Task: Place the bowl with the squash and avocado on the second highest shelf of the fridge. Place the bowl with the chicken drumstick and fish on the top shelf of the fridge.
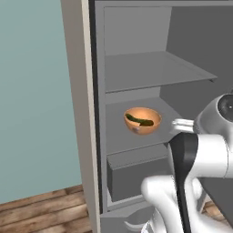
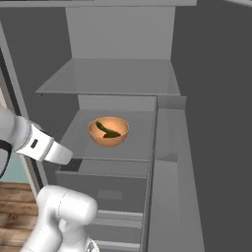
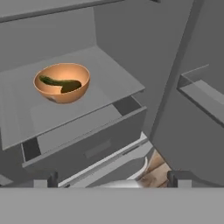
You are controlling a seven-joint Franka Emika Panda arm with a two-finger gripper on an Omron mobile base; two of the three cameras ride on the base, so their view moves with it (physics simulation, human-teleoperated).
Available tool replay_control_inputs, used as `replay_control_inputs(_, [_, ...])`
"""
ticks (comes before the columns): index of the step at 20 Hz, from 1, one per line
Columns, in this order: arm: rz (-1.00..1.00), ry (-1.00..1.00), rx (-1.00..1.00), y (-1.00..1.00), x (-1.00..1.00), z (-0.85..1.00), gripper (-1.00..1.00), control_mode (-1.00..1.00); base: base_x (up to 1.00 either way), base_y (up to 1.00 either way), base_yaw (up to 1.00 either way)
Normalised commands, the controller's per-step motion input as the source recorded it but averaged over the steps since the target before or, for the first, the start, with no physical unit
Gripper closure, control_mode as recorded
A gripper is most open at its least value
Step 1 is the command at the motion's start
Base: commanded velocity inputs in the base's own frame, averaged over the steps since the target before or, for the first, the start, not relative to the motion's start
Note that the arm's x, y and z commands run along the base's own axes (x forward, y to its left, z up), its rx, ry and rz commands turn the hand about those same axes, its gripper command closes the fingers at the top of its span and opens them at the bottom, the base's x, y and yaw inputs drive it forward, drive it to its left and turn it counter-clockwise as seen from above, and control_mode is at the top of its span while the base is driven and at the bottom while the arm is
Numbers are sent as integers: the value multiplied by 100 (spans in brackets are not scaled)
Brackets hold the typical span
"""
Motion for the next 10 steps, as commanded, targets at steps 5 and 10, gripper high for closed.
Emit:
replay_control_inputs(5, [0,0,0,0,-7,0,-100,100,-32,-2,0])
replay_control_inputs(10, [0,0,0,0,0,0,-100,100,-100,1,0])
